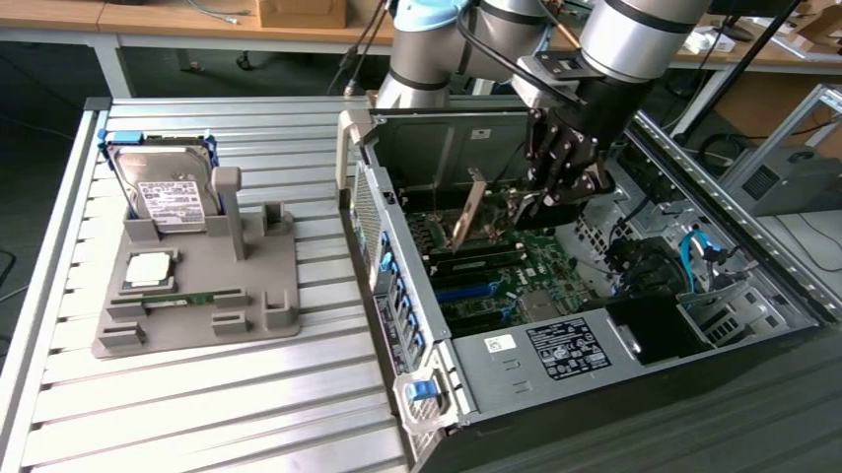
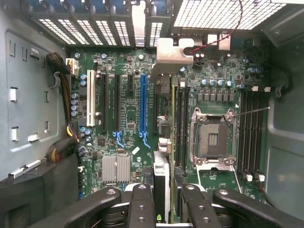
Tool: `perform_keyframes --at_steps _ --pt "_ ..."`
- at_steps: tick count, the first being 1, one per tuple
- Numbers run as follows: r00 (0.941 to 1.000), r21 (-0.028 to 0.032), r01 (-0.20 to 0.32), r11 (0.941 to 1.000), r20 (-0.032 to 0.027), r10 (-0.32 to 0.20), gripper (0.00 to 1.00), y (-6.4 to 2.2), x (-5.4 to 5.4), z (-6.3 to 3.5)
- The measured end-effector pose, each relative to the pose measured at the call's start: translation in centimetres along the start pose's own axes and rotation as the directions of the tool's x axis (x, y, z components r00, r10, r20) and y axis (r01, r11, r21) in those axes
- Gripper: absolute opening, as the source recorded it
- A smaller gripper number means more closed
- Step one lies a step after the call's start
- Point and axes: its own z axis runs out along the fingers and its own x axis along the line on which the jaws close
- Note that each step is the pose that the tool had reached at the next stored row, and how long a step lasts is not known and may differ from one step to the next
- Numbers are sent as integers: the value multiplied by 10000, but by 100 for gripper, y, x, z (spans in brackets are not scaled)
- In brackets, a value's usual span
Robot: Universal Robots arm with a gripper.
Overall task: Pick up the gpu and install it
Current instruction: 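Insert the gpu into the slot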
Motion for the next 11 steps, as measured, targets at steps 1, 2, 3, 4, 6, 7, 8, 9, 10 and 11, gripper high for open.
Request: perform_keyframes --at_steps 1,2,3,4,6,7,8,9,10,11 --pt "10000 0 0 10000 0 0 27 0 2 2" --pt "10000 0 0 10000 -1 0 27 0 4 3" --pt "10000 0 -1 10000 -1 1 27 1 6 6" --pt "10000 -1 0 10000 -2 0 27 1 7 9" --pt "10000 -1 0 10000 -2 0 27 1 10 17" --pt "10000 0 1 10000 -1 -1 27 4 12 21" --pt "10000 0 2 10000 -1 -2 27 6 14 25" --pt "10000 0 0 10000 -2 0 27 9 16 28" --pt "10000 0 0 10000 -1 0 27 12 18 32" --pt "10000 0 1 10000 -1 -1 27 15 21 35"
